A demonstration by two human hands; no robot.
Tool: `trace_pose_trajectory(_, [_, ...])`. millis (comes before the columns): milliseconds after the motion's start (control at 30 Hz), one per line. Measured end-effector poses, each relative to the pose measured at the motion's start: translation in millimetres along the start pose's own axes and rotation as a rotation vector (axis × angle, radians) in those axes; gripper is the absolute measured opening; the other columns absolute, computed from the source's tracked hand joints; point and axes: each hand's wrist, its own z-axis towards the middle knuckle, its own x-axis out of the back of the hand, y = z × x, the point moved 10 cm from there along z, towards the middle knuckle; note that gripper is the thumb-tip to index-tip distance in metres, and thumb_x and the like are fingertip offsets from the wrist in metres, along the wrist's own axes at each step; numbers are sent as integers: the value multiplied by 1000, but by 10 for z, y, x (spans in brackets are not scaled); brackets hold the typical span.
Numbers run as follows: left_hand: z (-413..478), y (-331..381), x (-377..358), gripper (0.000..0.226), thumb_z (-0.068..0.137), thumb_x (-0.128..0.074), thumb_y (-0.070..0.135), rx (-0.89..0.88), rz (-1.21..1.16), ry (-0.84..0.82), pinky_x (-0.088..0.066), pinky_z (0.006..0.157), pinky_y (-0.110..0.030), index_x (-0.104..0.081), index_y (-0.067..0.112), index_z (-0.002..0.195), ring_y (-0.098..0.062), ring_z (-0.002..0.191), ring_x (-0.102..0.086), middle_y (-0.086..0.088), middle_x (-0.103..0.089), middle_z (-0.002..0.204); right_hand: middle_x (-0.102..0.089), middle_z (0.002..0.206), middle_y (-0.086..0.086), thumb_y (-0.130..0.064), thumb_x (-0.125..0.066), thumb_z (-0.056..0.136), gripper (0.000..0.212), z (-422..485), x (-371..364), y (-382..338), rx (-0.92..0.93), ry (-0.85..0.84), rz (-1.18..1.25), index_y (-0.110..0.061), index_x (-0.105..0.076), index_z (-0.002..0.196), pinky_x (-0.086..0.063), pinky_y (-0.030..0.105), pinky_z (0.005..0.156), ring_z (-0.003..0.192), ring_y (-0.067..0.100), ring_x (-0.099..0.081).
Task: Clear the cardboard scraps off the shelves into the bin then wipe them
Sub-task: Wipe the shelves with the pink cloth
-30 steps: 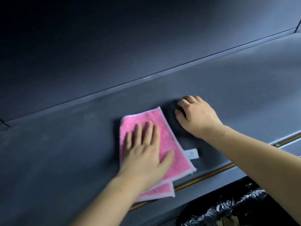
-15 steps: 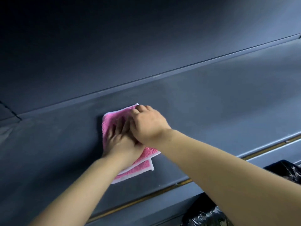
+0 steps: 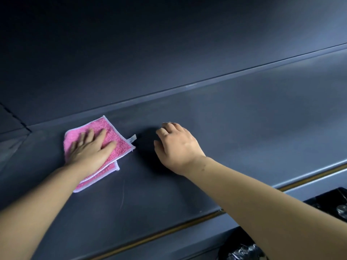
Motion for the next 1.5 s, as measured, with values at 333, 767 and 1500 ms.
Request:
trace_pose_trajectory(333, [-398, 366, -65, 79, 73, -10, 59, -185, 9, -26, 2, 119, -34, 1, 33, 147, -15, 145, 10, 6, 10, 157, -43, 137, 7, -30, -32, 98, 39, 18, -35, -80, 21, -41, -53, -9, -47, 127, -24, 28, 107, 130, 24, -34])
trace_pose_trajectory(767, [-694, 527, -157, 73, 83, -12, 58, -287, 49, -75, 9, 118, -34, 5, 29, 147, -13, 144, 19, 5, 17, 157, -50, 127, 8, -31, -36, 94, 35, 119, -196, -370, 21, -95, -60, -6, -52, 114, -28, 28, 102, 122, 25, -40])
trace_pose_trajectory(1500, [-280, -1185, 72, 68, 90, -21, 62, 79, 20, 25, -7, 119, -40, -7, 29, 147, -22, 146, -1, 2, 2, 159, -44, 134, 8, -30, -31, 98, 40, 120, -226, -507, 7, -45, -107, -6, -43, 127, -24, 27, 106, 129, 24, -35])
